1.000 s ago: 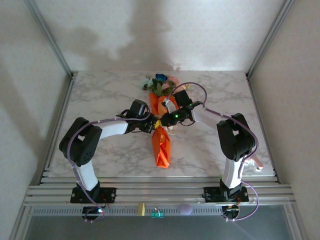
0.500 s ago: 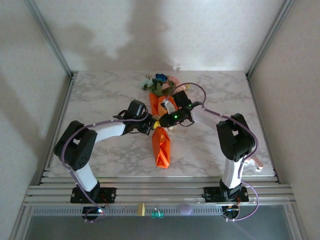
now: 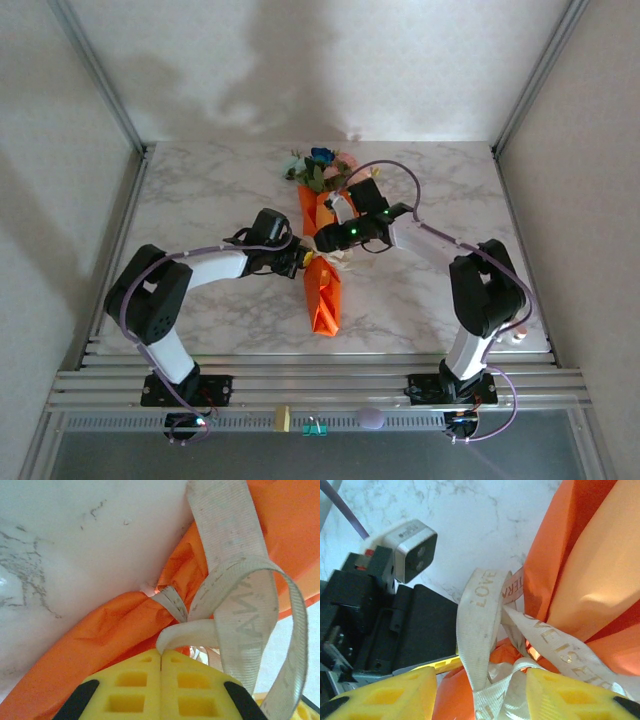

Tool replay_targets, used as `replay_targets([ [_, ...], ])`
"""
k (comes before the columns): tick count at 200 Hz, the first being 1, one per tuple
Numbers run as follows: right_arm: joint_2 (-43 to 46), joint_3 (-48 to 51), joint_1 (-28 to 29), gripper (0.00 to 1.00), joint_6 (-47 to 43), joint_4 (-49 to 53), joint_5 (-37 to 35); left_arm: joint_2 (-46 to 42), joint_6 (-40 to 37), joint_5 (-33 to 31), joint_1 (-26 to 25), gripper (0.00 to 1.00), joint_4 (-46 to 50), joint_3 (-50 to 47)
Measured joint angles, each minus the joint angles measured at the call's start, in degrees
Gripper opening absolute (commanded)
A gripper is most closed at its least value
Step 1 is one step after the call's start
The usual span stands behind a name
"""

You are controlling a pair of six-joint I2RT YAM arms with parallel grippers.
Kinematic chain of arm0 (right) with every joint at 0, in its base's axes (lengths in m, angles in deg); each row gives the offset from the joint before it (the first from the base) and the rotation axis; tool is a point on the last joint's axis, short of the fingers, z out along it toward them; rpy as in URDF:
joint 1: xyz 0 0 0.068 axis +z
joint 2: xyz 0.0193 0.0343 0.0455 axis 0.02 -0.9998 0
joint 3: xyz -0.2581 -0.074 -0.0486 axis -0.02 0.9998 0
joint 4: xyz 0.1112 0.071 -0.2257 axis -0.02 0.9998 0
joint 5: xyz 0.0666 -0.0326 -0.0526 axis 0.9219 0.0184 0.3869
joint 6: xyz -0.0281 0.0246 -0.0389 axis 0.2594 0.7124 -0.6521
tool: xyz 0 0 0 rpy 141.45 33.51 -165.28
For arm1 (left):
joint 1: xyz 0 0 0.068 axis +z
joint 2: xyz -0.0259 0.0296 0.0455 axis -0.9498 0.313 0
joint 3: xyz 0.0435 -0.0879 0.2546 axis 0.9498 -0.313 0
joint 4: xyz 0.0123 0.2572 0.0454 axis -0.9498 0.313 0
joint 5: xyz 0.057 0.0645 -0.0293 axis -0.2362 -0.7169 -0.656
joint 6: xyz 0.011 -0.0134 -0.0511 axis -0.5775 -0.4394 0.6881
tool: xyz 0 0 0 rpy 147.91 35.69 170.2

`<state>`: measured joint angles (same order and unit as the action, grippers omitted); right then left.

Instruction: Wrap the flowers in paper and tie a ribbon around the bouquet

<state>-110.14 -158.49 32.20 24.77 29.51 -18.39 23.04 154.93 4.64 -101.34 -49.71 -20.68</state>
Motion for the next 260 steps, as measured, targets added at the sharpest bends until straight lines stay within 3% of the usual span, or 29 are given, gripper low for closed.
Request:
replay_targets([
  [20, 3.0, 1.9, -0.7, 0.53, 2.1, -0.7, -1.6, -0.2, 0.1, 0.0, 0.0, 0.00, 0.0, -0.1],
  [55, 8.3, 9.0, -4.9, 0.38, 10.4, -3.4, -6.8, -0.2, 0.1, 0.0, 0.0, 0.00, 0.0, -0.1],
  [85, 8.4, 14.1, -7.3, 0.36, 19.5, -4.0, -8.8, -0.3, 0.1, 0.0, 0.0, 0.00, 0.0, -0.1],
  [152, 3.3, 15.7, -7.3, 0.40, 31.1, -5.4, -8.8, -0.3, -0.1, 0.0, 0.0, 0.00, 0.1, -0.1],
  [195, 0.4, 13.8, -8.2, 0.49, 37.5, -8.1, -7.5, -0.3, -0.1, 0.0, 0.1, 0.00, 0.3, -0.1],
  [230, 2.2, 14.8, -8.8, 0.57, 51.8, -11.2, -7.5, -0.3, -0.1, 0.0, 0.2, 0.00, 0.3, -0.1],
  [260, 2.2, 16.6, -8.7, 0.59, 67.5, -13.8, -6.6, -0.3, -0.1, 0.0, 0.2, 0.00, 0.3, -0.1],
])
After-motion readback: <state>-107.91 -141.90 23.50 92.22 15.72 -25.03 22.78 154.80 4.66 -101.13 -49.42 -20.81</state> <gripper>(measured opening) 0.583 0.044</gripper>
